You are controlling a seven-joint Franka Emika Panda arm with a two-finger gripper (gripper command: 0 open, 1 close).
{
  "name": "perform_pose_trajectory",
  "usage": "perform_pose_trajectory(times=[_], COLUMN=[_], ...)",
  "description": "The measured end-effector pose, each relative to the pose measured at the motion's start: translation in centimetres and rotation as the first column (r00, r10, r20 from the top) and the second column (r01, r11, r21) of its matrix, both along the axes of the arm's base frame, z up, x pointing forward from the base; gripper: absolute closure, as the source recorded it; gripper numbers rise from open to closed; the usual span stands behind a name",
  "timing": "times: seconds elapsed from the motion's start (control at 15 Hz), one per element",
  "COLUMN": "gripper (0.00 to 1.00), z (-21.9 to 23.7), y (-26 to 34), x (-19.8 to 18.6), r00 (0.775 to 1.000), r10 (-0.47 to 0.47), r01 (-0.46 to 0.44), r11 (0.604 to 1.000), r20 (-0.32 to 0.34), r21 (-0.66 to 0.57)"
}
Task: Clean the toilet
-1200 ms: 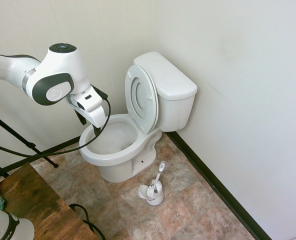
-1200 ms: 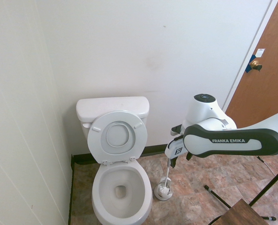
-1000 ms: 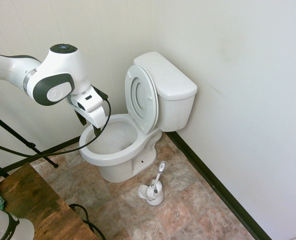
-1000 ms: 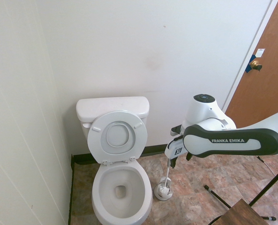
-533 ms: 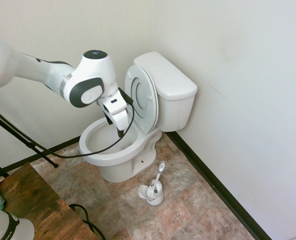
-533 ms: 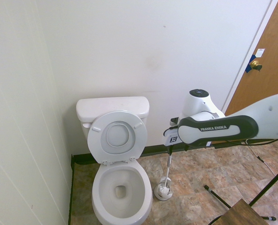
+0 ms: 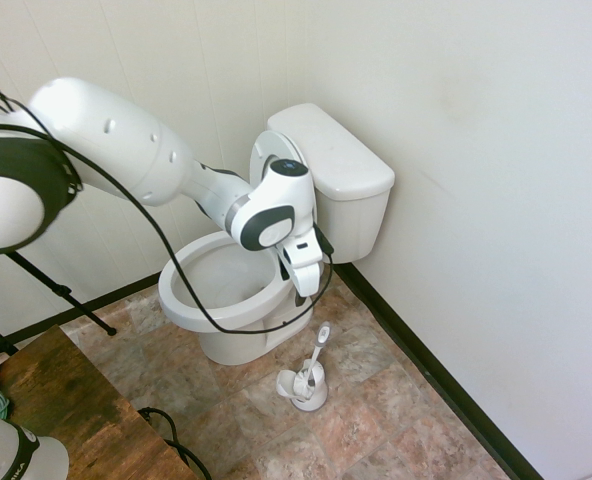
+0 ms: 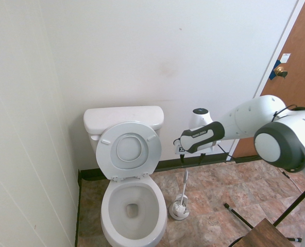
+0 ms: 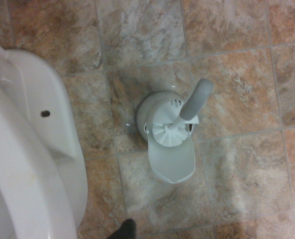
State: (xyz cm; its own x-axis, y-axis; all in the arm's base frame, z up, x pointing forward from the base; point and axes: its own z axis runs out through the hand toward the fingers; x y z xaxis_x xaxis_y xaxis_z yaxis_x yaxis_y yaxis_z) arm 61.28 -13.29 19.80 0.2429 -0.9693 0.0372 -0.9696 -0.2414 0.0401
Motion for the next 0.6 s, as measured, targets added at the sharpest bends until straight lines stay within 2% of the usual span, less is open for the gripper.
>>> perform_pose_trajectory(times=[0.27,0.6], gripper=[0.0,0.0], z=[-6.2,-10.9], y=[-2.6,-5.1], x=[2.3,4.0], r00=[0.997,0.989], r10=[-0.074,-0.145], r01=[0.075,0.147], r11=[0.997,0.987], r20=[-0.022,-0.039], r21=[0.036,0.068])
